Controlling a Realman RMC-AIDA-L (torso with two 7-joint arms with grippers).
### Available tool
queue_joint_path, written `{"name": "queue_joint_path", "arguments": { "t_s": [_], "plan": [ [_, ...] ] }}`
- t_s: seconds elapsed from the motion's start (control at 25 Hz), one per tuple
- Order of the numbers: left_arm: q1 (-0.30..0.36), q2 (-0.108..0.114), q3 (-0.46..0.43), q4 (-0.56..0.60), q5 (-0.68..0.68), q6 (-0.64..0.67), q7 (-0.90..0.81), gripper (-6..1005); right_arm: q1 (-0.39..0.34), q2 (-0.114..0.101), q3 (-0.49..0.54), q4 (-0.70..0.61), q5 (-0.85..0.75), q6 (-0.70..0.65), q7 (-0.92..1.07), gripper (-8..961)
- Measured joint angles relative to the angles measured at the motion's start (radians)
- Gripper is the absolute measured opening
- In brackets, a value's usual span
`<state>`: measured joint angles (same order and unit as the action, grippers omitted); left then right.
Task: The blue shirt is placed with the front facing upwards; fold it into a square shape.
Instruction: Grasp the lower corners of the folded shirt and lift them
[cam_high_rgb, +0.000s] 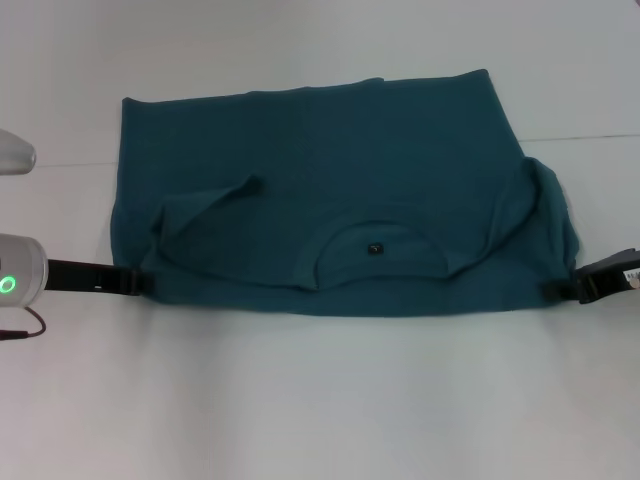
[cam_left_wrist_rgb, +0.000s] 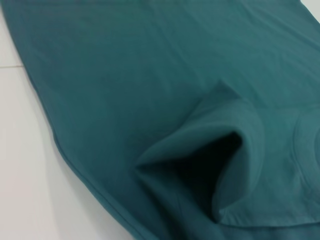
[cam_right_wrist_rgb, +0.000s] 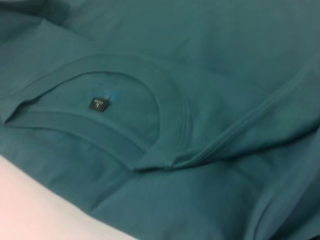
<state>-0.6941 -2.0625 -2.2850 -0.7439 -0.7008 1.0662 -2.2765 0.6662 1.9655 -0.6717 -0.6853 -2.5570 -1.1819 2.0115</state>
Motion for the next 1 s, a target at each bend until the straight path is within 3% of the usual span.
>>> {"name": "queue_joint_path", "arguments": {
  "t_s": [0.44,0.76,1.0],
  "plan": [
    [0.014,0.013,-0.029,-0.009,-0.001,0.032,0.001,18,-0.032,-0.020,0.074,-0.104,0.007,-0.136,0.009,74],
    [0.021,0.027,-0.070,-0.014,-0.001,0.075,0.009,18,-0.034,-0.037,0.141,-0.105,0.009,-0.181,0.005,56],
    [0.017,0.030,-0.087,-0.072,-0.005,0.128,0.006,18,-0.032,-0.064,0.167,-0.107,0.063,-0.219,0.016,56]
  ]
}}
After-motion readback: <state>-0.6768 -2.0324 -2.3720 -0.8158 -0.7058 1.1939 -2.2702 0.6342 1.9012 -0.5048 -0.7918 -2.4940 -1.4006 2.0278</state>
